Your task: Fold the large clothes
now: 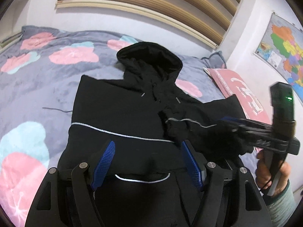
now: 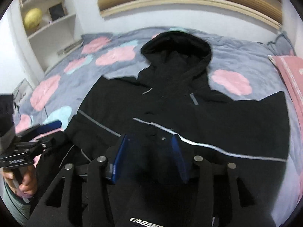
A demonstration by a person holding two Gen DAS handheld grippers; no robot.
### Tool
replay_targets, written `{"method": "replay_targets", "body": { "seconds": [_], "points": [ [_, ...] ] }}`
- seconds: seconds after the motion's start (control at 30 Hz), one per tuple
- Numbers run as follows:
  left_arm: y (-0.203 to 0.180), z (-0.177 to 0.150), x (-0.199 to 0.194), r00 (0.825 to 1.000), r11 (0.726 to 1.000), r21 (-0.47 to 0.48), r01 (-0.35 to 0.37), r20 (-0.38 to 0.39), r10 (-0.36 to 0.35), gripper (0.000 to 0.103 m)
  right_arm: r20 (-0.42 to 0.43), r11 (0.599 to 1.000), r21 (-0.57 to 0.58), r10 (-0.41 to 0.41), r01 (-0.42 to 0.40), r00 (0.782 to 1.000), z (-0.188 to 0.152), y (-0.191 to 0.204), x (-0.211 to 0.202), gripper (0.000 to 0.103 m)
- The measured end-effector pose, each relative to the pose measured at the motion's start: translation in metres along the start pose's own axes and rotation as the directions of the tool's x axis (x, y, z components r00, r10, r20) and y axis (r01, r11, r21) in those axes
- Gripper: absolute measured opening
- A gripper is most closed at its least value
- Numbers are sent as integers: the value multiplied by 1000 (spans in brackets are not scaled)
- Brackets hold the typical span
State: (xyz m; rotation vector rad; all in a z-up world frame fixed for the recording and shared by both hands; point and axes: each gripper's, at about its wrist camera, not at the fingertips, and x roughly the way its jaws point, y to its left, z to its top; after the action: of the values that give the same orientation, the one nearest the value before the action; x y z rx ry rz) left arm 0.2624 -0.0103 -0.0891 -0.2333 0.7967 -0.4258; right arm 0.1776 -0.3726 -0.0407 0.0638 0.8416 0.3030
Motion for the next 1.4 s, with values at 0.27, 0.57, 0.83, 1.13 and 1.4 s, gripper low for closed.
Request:
{"method": "replay_targets", "body": {
  "seconds": [0.27,0.57,0.83,1.13,1.4],
  "points": [
    [-13,4,52,993,997,-36,74,-87,-77,73,-188,984,122,-108,132,976,-37,-65,75,49],
    [-17,18,124,972,967,-187,172,-126,-198,73,-37,990,106,-89,93,995,-65,-71,72,49],
    [-42,29,164,963,963,-182,197,-150,-226,65,-10,990,75,-121,122,993,-64,-56,50,50],
    [-45,53,120,977,973,-100,208,-31,-212,28,100,983,100,-165,155,981,-44,-65,-39,59],
    [45,59,37,1000,990,-141,10,29,-6,28,20,968,217,-135,127,991,-38,-98,-10,71]
  ]
}}
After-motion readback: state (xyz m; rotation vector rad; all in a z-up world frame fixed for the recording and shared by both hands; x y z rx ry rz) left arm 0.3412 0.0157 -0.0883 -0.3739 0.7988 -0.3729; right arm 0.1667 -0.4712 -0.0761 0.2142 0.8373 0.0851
